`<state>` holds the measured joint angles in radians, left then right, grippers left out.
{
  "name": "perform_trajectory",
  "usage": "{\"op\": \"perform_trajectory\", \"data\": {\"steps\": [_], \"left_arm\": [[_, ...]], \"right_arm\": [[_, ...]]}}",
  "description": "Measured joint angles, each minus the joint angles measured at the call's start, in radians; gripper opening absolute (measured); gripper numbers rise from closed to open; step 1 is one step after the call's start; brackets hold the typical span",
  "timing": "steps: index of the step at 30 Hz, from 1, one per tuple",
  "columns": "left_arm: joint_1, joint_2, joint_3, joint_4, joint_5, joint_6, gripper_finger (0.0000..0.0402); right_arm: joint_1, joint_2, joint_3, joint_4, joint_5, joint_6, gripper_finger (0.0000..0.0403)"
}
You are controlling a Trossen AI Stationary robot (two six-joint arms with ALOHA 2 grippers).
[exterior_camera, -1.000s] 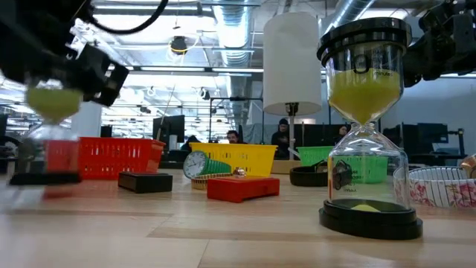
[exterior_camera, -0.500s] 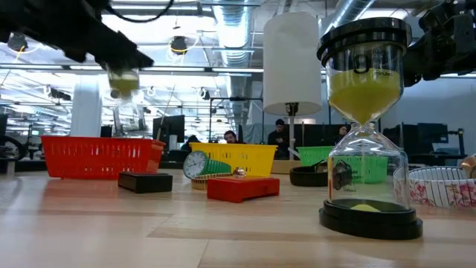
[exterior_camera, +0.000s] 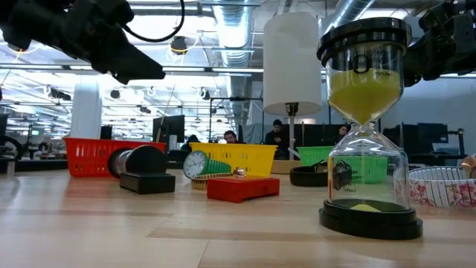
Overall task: Pick & Place Office items
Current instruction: Put the left black hourglass into the red basket
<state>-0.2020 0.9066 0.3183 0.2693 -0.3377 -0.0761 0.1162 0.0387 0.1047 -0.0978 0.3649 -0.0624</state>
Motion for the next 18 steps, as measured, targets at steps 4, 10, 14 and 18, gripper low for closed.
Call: {"op": "perform_trajectory", "data": {"steps": [4, 10, 14, 18], "left_arm": [[-0.003, 0.022, 0.0, 0.004, 0.086, -0.012, 0.014], [-0.004, 0.103, 0.0, 0.014, 0.091, -0.013, 0.0188], [-0.004, 0.175, 0.0, 0.075, 0.08, -0.012, 0.02], [-0.004, 0.246, 0.0, 0.131, 0.079, -0.012, 0.0201]], "right_arm": [[0.0, 0.0, 0.0, 0.0, 0.0, 0.0, 0.0136], [0.0, 0.0, 0.0, 0.0, 0.0, 0.0, 0.0136], [0.0, 0.0, 0.0, 0.0, 0.0, 0.002, 0.0136], [0.0, 0.0, 0.0, 0.0, 0.0, 0.003, 0.0136]]}}
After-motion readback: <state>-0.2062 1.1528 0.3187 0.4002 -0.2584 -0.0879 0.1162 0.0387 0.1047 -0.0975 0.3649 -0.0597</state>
